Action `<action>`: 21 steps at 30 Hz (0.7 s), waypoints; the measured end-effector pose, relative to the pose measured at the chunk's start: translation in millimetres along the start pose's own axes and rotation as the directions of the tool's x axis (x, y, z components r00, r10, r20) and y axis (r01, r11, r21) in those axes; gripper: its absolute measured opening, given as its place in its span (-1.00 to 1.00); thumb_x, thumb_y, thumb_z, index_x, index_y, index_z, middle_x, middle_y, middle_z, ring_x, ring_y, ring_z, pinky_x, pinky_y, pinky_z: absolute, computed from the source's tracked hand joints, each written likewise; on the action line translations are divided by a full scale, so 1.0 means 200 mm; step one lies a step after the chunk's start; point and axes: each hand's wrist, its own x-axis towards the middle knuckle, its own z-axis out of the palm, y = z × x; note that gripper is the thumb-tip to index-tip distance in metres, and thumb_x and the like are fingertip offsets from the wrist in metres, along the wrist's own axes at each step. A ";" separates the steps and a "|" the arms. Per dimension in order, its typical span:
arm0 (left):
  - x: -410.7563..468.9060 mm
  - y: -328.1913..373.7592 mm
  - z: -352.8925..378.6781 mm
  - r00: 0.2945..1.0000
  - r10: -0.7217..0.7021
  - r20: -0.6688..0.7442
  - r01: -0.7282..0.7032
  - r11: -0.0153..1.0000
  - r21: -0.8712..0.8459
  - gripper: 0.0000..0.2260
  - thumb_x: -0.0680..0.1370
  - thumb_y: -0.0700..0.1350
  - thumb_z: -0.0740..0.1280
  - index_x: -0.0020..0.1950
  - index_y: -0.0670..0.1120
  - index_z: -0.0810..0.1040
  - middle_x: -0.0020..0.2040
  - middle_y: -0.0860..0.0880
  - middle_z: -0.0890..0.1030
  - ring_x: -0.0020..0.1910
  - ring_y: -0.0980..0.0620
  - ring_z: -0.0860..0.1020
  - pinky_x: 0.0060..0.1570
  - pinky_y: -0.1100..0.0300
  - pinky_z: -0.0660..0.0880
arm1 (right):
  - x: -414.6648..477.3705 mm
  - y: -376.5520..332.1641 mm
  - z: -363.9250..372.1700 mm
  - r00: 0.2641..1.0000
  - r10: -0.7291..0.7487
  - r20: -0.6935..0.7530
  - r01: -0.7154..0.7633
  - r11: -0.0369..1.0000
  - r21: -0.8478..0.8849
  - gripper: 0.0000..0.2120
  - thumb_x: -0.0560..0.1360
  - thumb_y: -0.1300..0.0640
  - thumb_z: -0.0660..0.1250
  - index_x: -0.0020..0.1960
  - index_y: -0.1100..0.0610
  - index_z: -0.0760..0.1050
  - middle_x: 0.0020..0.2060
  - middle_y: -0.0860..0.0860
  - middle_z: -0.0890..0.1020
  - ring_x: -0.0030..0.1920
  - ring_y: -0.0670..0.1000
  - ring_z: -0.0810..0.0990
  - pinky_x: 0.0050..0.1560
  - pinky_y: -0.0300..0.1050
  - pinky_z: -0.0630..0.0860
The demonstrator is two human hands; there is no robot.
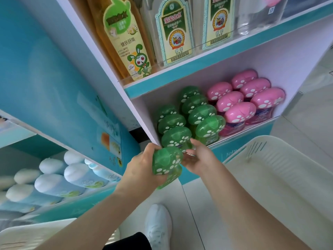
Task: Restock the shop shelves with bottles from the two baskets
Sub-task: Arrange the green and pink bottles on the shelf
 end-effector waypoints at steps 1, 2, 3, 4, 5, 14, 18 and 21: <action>0.00 -0.01 0.00 1.000 -0.002 -0.004 0.002 1.000 0.005 -0.55 0.33 0.02 0.50 0.09 0.11 0.34 -0.12 0.08 0.56 -0.16 0.08 0.54 -0.17 0.25 0.46 | 0.00 0.00 0.01 1.000 0.018 0.023 -0.018 1.000 0.025 -0.75 0.57 0.08 0.24 -0.01 0.30 0.43 -0.13 0.21 0.51 -0.10 0.17 0.54 0.06 0.12 0.53; 0.00 -0.01 0.00 1.000 -0.005 -0.007 0.005 1.000 0.009 -0.56 0.33 0.01 0.50 0.07 0.12 0.33 -0.12 0.08 0.56 -0.17 0.07 0.54 -0.17 0.24 0.46 | -0.01 0.01 0.03 0.999 0.029 0.046 -0.031 0.998 0.047 -0.72 0.58 0.06 0.24 0.03 0.31 0.44 -0.09 0.23 0.53 -0.07 0.19 0.56 0.01 0.12 0.54; 0.00 -0.02 0.00 1.000 -0.009 -0.006 0.009 1.000 0.010 -0.56 0.33 0.00 0.50 0.05 0.12 0.32 -0.13 0.08 0.56 -0.17 0.06 0.54 -0.17 0.23 0.47 | 0.00 0.02 0.03 0.997 0.032 0.068 -0.037 0.997 0.065 -0.69 0.58 0.05 0.22 0.08 0.32 0.45 -0.06 0.24 0.55 -0.06 0.20 0.58 -0.02 0.12 0.56; 0.00 -0.02 0.00 1.000 -0.013 -0.003 0.013 1.000 0.007 -0.57 0.33 0.00 0.50 0.04 0.12 0.32 -0.13 0.08 0.56 -0.17 0.06 0.54 -0.18 0.23 0.47 | 0.00 0.02 0.04 0.995 0.031 0.095 -0.039 0.996 0.084 -0.68 0.59 0.04 0.21 0.12 0.31 0.46 -0.03 0.25 0.56 -0.05 0.21 0.59 -0.03 0.13 0.56; 0.00 -0.03 0.00 1.000 -0.016 0.000 0.016 1.000 0.004 -0.57 0.33 -0.01 0.50 0.04 0.12 0.32 -0.13 0.08 0.56 -0.17 0.06 0.54 -0.18 0.23 0.47 | 0.00 0.03 0.05 0.993 0.027 0.117 -0.039 0.994 0.102 -0.67 0.59 0.04 0.21 0.14 0.31 0.47 -0.01 0.25 0.56 -0.03 0.21 0.59 -0.03 0.14 0.56; 0.01 -0.06 -0.02 0.999 -0.022 0.024 0.022 1.000 -0.016 -0.55 0.32 -0.03 0.50 0.08 0.11 0.35 -0.13 0.08 0.59 -0.16 0.07 0.55 -0.13 0.16 0.54 | 0.04 0.04 0.06 0.989 0.037 0.141 -0.063 0.980 0.190 -0.62 0.57 -0.01 0.23 0.23 0.26 0.41 0.16 0.27 0.51 0.07 0.25 0.57 -0.14 0.19 0.56; 0.01 -0.07 -0.02 1.000 -0.019 0.022 0.019 1.000 -0.021 -0.54 0.31 -0.04 0.50 0.08 0.11 0.34 -0.13 0.08 0.59 -0.17 0.09 0.55 -0.14 0.18 0.54 | 0.05 0.04 0.09 0.993 0.021 0.118 -0.047 0.974 0.222 -0.65 0.56 0.00 0.25 0.20 0.24 0.44 0.12 0.25 0.51 0.03 0.25 0.56 -0.15 0.21 0.54; 0.01 -0.07 -0.02 1.000 -0.010 0.020 0.011 0.999 -0.030 -0.55 0.31 -0.05 0.50 0.08 0.11 0.35 -0.14 0.08 0.59 -0.17 0.09 0.55 -0.14 0.17 0.55 | 0.05 0.05 0.10 0.993 0.011 0.114 -0.038 0.970 0.241 -0.63 0.55 -0.02 0.26 0.22 0.23 0.46 0.15 0.24 0.51 0.04 0.24 0.56 -0.13 0.20 0.54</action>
